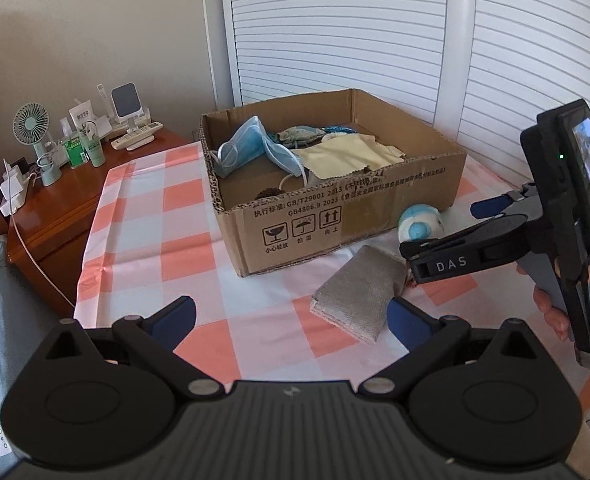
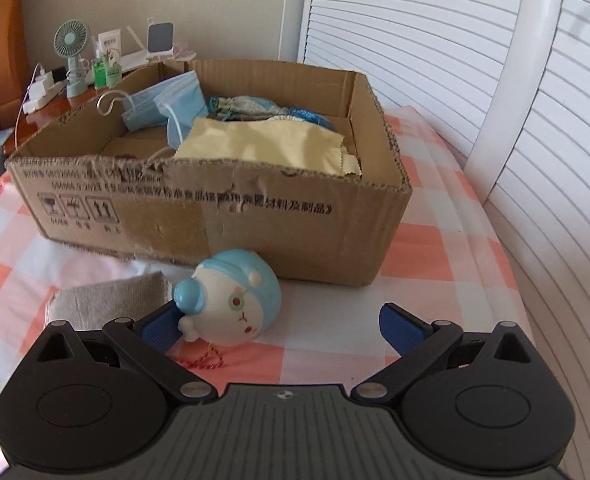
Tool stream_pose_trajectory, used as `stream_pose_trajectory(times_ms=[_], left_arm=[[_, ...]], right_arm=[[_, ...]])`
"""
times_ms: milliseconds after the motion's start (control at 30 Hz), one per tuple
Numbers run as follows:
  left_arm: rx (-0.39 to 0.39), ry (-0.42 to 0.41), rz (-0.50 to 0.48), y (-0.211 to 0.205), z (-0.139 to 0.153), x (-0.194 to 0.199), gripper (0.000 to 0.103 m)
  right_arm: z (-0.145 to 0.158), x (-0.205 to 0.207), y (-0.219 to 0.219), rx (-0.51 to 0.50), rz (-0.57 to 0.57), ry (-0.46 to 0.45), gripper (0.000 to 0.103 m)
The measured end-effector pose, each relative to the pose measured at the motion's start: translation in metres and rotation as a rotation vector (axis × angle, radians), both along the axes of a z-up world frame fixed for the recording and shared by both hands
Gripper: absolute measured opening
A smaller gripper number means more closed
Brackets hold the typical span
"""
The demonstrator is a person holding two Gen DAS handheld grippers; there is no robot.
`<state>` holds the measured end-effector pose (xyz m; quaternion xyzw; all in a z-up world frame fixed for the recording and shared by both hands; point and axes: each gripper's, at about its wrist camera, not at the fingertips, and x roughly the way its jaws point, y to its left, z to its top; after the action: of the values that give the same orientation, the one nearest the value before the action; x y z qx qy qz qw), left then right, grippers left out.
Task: Organize soft objects
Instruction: 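Withdraw the right tool from the box toward the blue-and-white plush toy, then move the left tool to the grey pouch while the right tool approaches the plush toy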
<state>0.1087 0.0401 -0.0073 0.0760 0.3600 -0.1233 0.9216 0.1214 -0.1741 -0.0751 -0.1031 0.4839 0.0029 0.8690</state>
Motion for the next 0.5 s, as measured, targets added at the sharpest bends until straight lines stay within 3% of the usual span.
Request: stream_pose_trajectory(times_ms=[100, 233, 333, 500], left_arm=[[0.004, 0.021, -0.012, -0.006, -0.006, 0.004, 0.102], [0.015, 0.043, -0.019, -0.011, -0.012, 0.007, 0.102], [0.025, 0.054, -0.020, -0.014, -0.015, 0.009, 0.102], [0.042, 0.079, -0.014, -0.015, -0.023, 0.015, 0.102]], right_arm=[[-0.005, -0.003, 0.002, -0.013, 0.013, 0.013, 0.103], [-0.006, -0.004, 0.006, 0.062, 0.036, 0.047, 0.103], [-0.006, -0.009, 0.015, 0.064, 0.094, 0.050, 0.103], [-0.006, -0.012, 0.011, 0.076, 0.090, 0.039, 0.103]])
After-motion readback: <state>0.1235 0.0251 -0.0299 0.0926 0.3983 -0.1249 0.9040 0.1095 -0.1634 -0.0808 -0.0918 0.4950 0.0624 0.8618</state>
